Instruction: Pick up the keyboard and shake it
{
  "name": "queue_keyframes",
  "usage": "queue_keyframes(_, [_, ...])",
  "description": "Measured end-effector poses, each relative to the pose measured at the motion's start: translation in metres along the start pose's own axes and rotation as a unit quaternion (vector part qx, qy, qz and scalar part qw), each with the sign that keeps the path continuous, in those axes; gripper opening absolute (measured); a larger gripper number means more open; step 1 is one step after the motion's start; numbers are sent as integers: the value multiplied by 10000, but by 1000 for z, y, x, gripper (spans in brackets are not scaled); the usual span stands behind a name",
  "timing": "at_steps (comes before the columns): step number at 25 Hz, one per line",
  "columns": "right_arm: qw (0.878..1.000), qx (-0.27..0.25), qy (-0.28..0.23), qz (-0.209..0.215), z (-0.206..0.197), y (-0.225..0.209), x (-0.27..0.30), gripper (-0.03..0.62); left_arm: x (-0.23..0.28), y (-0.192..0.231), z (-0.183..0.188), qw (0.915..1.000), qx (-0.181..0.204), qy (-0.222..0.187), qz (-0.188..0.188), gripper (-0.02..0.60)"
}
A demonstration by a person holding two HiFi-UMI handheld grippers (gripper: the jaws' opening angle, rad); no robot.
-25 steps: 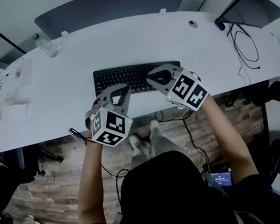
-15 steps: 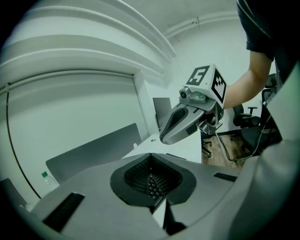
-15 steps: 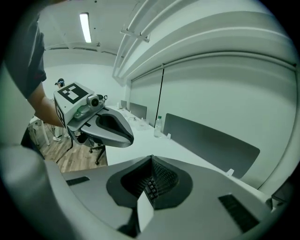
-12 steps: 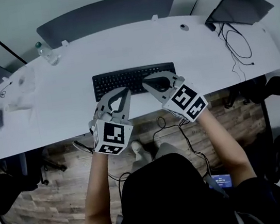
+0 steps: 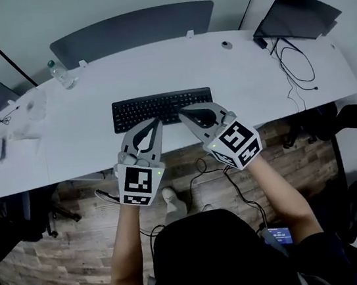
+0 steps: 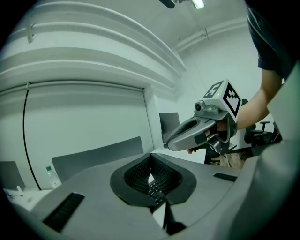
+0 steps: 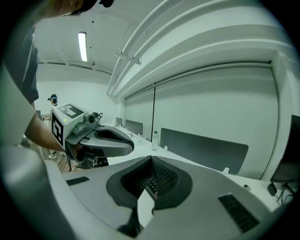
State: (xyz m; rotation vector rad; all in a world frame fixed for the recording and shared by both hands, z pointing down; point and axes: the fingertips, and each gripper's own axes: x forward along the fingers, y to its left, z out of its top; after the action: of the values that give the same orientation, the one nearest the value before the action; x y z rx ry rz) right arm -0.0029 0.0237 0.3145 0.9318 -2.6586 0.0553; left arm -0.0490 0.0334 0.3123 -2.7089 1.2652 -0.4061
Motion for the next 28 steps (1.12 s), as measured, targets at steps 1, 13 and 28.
queue_keyframes(1, [10000, 27, -42, 4, -1, 1, -9, 18, -1, -8, 3, 10000, -46, -15, 13, 15])
queue_keyframes(13, [9991, 149, -378, 86, -25, 37, -118, 18, -38, -113, 30, 9973, -614, -173, 368, 15])
queue_keyframes(28, [9972, 217, -679, 241, -51, 81, -197, 18, -79, -199, 44, 9959, -596, -202, 644, 15])
